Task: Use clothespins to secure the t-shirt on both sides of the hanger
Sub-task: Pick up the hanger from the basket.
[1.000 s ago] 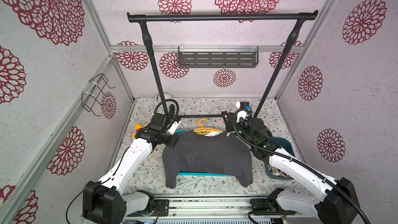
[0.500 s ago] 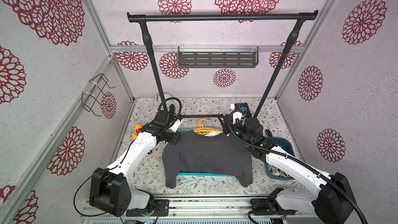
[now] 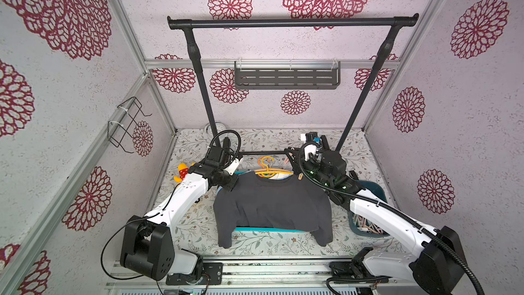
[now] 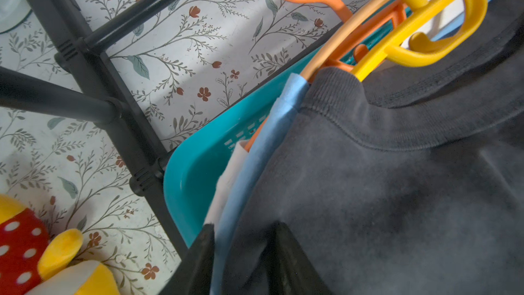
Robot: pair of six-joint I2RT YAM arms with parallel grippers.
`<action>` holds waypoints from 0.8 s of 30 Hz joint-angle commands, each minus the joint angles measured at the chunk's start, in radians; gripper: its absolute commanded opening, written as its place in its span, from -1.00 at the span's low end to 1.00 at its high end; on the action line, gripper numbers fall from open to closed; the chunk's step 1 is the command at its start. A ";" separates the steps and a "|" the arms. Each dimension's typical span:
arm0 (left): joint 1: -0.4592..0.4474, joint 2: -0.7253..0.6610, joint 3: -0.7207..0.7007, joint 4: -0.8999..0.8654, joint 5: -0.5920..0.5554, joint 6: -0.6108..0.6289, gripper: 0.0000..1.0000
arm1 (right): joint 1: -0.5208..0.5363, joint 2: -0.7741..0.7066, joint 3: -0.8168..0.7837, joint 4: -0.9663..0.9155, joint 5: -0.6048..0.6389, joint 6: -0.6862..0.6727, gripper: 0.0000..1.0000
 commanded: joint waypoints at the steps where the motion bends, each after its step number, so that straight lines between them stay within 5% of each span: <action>1: -0.002 0.009 -0.022 0.023 0.019 0.023 -0.33 | -0.001 -0.006 0.042 -0.007 -0.022 -0.052 -1.00; 6: -0.013 0.004 -0.023 0.023 0.021 0.042 -0.76 | -0.002 -0.013 0.055 -0.021 -0.025 -0.084 -1.00; 24: -0.074 -0.189 -0.056 0.103 -0.084 0.149 -1.00 | 0.004 -0.072 0.087 -0.043 -0.080 -0.133 -1.00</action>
